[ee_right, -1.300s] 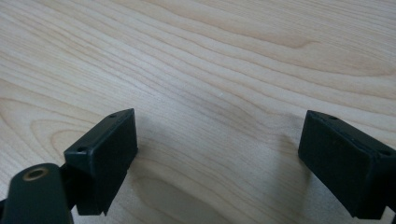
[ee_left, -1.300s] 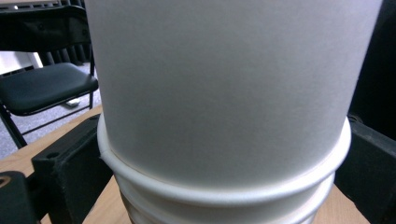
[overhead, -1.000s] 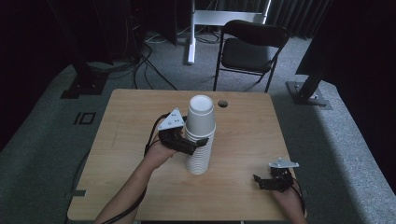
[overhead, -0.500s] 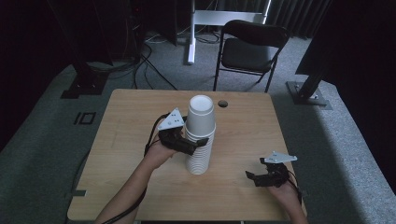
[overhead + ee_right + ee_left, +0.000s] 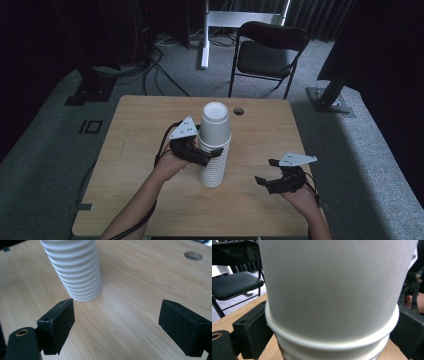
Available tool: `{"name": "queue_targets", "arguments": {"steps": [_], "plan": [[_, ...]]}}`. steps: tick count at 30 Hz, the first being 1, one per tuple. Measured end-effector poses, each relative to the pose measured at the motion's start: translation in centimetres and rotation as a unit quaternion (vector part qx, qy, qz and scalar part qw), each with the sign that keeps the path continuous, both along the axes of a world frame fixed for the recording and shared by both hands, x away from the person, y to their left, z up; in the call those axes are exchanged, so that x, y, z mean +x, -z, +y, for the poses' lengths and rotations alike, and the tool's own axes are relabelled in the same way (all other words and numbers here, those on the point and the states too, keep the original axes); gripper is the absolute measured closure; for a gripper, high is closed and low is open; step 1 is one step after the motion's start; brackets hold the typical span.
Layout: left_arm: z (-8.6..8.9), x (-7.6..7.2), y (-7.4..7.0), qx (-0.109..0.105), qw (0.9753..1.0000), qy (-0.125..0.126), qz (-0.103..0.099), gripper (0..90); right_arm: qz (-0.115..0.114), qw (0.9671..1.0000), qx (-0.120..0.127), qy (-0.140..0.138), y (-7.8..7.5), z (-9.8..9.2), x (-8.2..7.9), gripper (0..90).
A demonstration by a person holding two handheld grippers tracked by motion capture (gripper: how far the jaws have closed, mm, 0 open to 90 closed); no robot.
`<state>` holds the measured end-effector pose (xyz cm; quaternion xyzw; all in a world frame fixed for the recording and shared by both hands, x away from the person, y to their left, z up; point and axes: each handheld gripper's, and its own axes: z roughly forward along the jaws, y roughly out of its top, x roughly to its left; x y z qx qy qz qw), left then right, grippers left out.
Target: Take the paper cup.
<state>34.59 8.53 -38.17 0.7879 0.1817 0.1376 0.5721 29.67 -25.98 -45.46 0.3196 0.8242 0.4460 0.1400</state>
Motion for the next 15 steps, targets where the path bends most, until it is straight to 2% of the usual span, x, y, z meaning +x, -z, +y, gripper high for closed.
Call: {"name": "queue_targets", "arguments": {"steps": [4,9,15], "plan": [[0.0,0.0,0.0,0.000,1.0000,0.000,0.000,4.5,-0.015,0.9998,0.010,-0.007,-1.2,0.5,0.0,13.0],[0.0,0.0,-0.1,0.001,1.0000,0.001,0.004,4.5,-0.020,0.9992,0.022,-0.027,-2.9,1.4,0.1,13.0],[0.0,0.0,-0.1,0.002,1.0000,0.003,0.004,4.5,-0.038,0.9972,0.040,-0.050,-5.0,2.3,0.1,13.6]]}}
